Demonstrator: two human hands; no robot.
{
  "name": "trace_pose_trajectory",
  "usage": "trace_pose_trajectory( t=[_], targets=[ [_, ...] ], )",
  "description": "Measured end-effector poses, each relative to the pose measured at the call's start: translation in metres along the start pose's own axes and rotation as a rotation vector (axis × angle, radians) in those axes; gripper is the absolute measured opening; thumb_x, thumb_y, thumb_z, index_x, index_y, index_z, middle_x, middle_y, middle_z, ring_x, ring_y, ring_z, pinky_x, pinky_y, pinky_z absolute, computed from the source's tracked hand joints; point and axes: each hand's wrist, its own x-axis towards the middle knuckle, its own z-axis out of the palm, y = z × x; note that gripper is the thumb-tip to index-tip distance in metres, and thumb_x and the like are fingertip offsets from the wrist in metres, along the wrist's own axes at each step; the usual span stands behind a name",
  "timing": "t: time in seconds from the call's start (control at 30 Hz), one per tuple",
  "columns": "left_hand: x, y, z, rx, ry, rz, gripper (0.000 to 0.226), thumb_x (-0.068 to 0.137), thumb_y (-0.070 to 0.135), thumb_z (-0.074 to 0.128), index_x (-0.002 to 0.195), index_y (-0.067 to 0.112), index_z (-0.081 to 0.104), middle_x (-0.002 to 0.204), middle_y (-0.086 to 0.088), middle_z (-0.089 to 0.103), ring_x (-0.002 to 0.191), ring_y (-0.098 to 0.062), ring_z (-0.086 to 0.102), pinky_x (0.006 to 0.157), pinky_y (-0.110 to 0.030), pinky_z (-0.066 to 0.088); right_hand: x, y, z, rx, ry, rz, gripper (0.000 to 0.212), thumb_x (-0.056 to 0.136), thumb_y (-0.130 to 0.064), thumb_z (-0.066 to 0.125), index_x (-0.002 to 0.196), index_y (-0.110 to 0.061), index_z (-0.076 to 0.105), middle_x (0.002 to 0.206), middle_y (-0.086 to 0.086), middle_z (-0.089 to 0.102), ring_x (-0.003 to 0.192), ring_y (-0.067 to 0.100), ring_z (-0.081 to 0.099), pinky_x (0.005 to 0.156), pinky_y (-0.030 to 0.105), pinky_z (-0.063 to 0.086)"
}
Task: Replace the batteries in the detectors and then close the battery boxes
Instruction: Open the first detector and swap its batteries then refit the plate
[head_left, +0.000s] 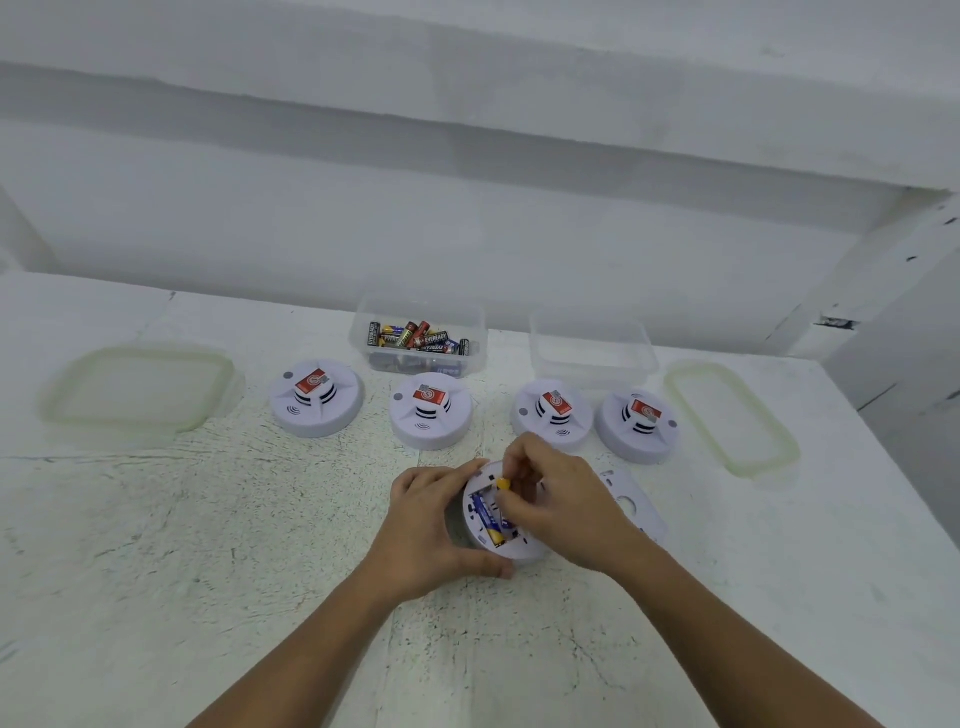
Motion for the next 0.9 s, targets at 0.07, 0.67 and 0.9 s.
trace_pose_trajectory(
  t=[0.07,0.67,0.9],
  targets=[
    [0.001,0.002,-0.001,-0.004,-0.012,-0.029,0.111,0.035,0.069,0.08,0.134,0.049,0.036,0.115,0.031,0.039,0.103,0.011,0.022,0.106,-0.025,0.02,0.009,-0.002,-0.013,0.185,0.04,0.127,0.015,0.084,-0.014,0.067,0.085,-0.02,0.053,0.077,-0.003,0.063,0.066,0.007,0.058,0.062,0.023,0.05],
    [0.001,0.009,-0.005,-0.005,-0.017,-0.07,0.101,0.033,0.064,0.087,0.119,0.061,0.034,0.116,0.035,0.042,0.115,0.0,0.024,0.09,-0.007,0.024,0.182,0.046,-0.095,-0.152,0.127,0.553,0.034,0.076,-0.005,0.076,0.06,-0.006,0.046,0.062,0.014,0.06,0.046,0.021,0.062,0.049,0.028,0.056],
    [0.001,0.012,-0.008,-0.024,-0.043,-0.058,0.093,0.035,0.063,0.088,0.111,0.067,0.033,0.113,0.036,0.04,0.113,0.019,0.013,0.087,-0.005,0.021,0.197,0.051,-0.085,-0.171,0.123,0.596,0.037,0.072,-0.003,0.077,0.054,-0.009,0.045,0.047,0.007,0.056,0.036,0.014,0.055,0.041,0.02,0.046]
  ],
)
